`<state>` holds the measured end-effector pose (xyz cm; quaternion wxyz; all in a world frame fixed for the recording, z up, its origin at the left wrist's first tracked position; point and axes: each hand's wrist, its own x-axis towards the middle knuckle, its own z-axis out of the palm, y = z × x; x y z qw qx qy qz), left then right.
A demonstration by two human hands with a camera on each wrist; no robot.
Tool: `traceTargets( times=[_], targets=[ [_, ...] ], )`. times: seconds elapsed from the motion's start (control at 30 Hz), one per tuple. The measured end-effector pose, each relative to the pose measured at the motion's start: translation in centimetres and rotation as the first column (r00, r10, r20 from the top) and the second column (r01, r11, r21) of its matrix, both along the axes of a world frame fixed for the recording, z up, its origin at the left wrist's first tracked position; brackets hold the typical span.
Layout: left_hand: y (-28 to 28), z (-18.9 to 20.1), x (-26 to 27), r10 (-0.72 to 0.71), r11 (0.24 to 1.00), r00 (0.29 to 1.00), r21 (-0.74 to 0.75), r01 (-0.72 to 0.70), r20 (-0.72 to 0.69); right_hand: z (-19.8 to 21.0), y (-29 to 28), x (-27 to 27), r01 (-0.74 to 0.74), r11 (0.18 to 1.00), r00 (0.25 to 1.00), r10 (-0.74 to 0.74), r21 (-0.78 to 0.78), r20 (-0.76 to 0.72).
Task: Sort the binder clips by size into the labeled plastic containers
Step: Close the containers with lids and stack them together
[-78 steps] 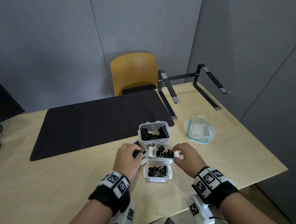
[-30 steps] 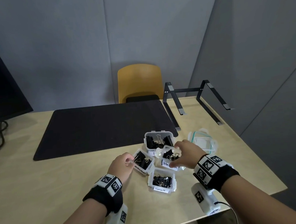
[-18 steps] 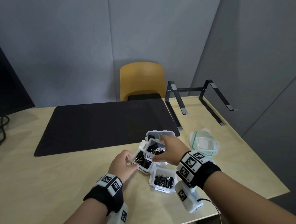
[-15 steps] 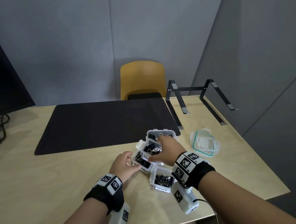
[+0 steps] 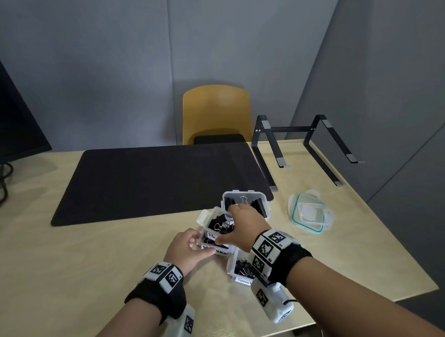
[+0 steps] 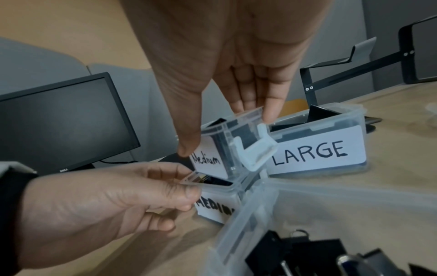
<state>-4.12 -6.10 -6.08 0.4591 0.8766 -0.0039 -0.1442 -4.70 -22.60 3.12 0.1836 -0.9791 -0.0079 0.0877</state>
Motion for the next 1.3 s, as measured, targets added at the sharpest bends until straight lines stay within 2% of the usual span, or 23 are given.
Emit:
traceTargets(
  times=[0.47, 0.7, 1.03, 1.3],
  targets=[
    [0.6, -0.6, -0.4, 0.002, 0.996, 0.999, -0.094, 0.001, 0.034, 0.8, 0.6, 0.1, -0.102, 0.994, 0.993, 0.1, -0.036, -0.061],
    [0.4, -0.5, -0.9, -0.002, 0.997, 0.998, -0.08, 0.008, 0.069, 0.5, 1.0, -0.1, -0.116, 0.993, 0.992, 0.115, -0.028, -0.043],
    [0.4, 0.1, -1.3, -0.043, 0.995, 0.993, -0.083, 0.052, 0.113, 1.5, 1.5, 1.1, -0.176, 0.972, 0.977, 0.154, -0.152, -0.148],
    [0.6, -0.9, -0.9, -0.026, 0.997, 0.995, -0.076, 0.033, 0.097, 1.4, 1.3, 1.3, -0.184, 0.973, 0.973, 0.161, -0.137, -0.163]
  ],
)
